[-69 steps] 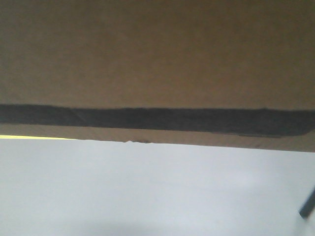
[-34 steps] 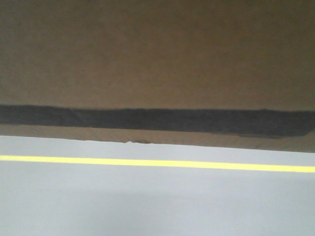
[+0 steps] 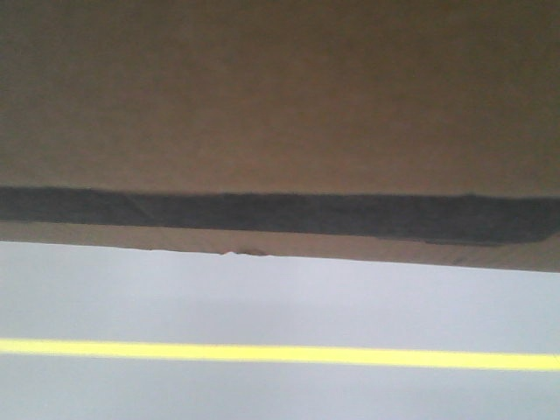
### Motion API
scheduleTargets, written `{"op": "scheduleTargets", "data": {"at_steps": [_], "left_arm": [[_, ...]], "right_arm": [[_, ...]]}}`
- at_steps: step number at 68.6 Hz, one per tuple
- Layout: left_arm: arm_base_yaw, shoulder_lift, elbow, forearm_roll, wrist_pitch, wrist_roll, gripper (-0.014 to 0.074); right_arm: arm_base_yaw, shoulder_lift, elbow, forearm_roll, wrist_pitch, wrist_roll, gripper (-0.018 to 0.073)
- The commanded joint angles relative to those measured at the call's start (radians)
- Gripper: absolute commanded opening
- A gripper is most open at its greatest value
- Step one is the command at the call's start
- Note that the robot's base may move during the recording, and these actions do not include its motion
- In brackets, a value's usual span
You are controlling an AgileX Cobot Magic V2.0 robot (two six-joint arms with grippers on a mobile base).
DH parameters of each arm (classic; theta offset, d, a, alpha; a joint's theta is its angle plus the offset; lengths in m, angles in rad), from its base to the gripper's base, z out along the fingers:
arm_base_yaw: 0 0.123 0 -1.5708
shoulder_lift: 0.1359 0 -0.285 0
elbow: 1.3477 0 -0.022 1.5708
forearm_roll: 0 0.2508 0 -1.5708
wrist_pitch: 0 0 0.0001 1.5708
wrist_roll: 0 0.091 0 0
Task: Grab box from left shelf to table start
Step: 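Carry the box with both grippers while driving to the white table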
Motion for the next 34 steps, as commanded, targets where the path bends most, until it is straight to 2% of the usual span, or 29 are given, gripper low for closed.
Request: {"op": "scheduleTargets", "data": {"at_steps": [1, 34], "left_arm": [[-0.025, -0.003, -0.039, -0.130, -0.091, 0.136, -0.0092], [-0.025, -0.003, -0.039, -0.130, -0.091, 0.136, -0.0092]], "right_arm": [[-0.004, 0.017, -0.027, -0.054, -0.198, -0.055, 0.0062], [-0.004, 0.017, -0.027, -0.054, -0.198, -0.055, 0.0062]]}}
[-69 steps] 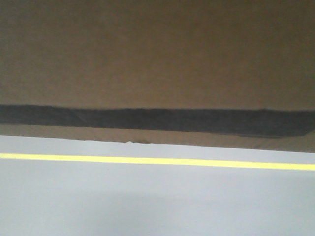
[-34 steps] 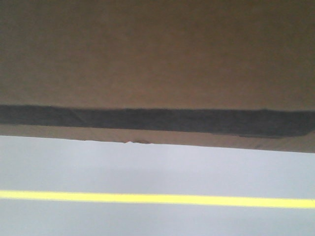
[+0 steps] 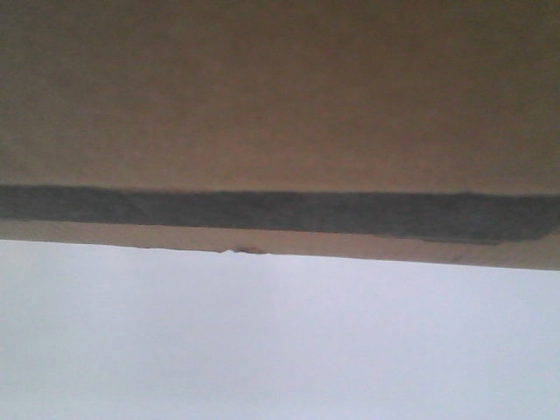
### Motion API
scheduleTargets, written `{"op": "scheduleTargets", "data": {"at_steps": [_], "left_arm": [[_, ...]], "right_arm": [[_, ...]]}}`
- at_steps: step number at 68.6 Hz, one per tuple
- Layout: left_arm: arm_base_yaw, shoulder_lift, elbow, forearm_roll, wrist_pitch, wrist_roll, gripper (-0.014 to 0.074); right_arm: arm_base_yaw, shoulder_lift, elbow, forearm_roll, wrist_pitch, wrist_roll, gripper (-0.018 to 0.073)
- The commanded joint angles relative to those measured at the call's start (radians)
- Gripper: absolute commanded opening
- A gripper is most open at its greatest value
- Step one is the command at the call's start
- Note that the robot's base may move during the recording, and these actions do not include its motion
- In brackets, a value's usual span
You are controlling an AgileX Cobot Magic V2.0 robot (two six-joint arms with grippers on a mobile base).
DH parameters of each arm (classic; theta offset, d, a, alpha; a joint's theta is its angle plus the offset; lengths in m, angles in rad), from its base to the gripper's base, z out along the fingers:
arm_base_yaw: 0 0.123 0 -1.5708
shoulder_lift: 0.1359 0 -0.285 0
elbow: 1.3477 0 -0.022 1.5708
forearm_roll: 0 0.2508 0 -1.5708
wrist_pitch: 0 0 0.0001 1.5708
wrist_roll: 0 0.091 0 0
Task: Grab box from left shelf to table start
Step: 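Carry the box with both grippers while driving to the white table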
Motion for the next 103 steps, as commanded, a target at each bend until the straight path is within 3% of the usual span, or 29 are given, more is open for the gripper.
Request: {"op": "scheduleTargets", "data": {"at_steps": [1, 103], "left_arm": [[-0.025, -0.003, -0.039, -0.130, -0.091, 0.136, -0.0092], [-0.025, -0.005, -0.037, -0.128, -0.090, 0.136, -0.0092]], "right_arm": [[-0.004, 0.017, -0.027, -0.054, -0.198, -0.055, 0.0062], [-0.004, 0.023, -0.016, -0.052, -0.191, -0.055, 0.0062]]}}
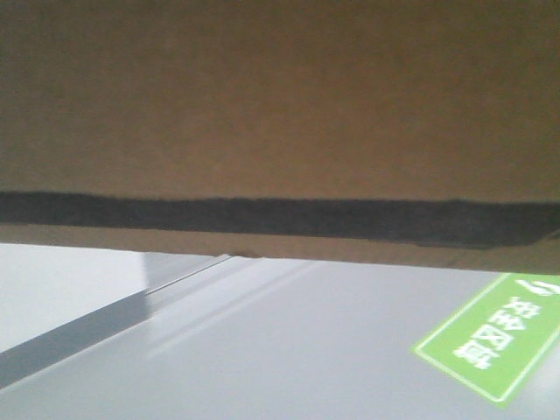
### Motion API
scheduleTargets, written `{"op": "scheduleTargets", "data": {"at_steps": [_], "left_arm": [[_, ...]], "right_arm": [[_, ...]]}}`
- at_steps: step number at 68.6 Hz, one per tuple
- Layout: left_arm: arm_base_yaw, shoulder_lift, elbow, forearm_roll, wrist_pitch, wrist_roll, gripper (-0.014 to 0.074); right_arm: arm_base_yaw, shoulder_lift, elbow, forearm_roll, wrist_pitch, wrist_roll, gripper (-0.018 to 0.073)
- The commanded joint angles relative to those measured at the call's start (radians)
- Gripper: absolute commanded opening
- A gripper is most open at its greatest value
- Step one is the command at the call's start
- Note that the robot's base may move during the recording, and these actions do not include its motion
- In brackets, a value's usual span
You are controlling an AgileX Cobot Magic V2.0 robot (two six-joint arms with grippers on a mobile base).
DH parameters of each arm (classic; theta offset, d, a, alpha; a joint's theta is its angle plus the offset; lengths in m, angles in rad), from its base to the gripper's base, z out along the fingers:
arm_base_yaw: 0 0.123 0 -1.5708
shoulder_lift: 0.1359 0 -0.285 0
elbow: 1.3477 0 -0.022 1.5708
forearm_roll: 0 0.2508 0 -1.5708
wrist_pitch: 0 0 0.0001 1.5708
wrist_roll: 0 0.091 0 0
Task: Grab box from left shelf to table start
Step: 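Carry the box with both grippers while driving to the white table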
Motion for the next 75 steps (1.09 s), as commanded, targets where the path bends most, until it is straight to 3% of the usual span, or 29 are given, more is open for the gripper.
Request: {"op": "scheduleTargets", "data": {"at_steps": [1, 75], "left_arm": [[-0.025, -0.005, -0.037, -0.129, -0.096, 0.136, -0.0092], [-0.025, -0.005, -0.037, -0.128, -0.096, 0.136, -0.0092]], "right_arm": [[-0.004, 0.022, -0.026, -0.057, -0.184, -0.053, 0.0062], [-0.004, 0.022, -0.026, -0.057, -0.174, -0.053, 0.0062]]}}
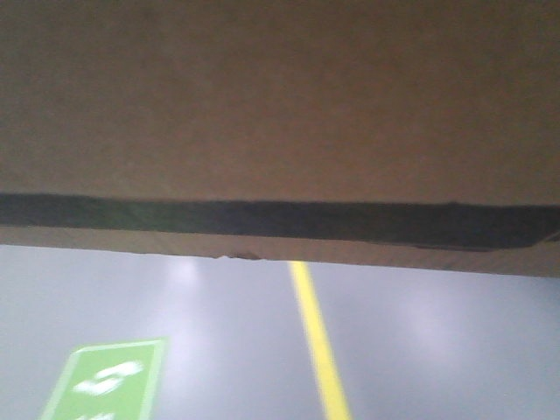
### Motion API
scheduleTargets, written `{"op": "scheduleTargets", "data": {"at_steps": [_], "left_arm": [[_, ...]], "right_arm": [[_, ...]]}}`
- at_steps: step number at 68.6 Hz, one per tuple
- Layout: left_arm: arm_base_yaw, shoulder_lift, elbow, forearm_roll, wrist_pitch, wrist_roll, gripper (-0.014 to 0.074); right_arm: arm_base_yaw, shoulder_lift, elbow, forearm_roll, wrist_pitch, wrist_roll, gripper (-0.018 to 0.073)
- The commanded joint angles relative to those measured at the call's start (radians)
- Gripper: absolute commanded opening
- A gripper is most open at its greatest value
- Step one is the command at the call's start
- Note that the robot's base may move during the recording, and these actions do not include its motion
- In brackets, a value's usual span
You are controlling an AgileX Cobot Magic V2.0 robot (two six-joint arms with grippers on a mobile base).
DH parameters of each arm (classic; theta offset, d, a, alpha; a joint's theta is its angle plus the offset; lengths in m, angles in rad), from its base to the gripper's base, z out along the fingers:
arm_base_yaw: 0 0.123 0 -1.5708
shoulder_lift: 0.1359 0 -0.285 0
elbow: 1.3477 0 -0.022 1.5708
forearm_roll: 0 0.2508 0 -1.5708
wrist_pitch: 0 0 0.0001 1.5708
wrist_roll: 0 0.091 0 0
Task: Grab box from left shelf to table start
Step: 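Carry the box with both grippers while driving to the white table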
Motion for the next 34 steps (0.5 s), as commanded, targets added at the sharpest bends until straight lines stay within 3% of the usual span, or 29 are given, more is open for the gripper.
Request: {"op": "scheduleTargets", "data": {"at_steps": [1, 34], "left_arm": [[-0.025, -0.007, -0.037, -0.128, -0.096, 0.136, -0.0092], [-0.025, -0.007, -0.037, -0.128, -0.096, 0.136, -0.0092]], "right_arm": [[-0.004, 0.020, -0.027, -0.057, -0.176, -0.052, 0.0062], [-0.004, 0.020, -0.027, -0.057, -0.176, -0.052, 0.0062]]}}
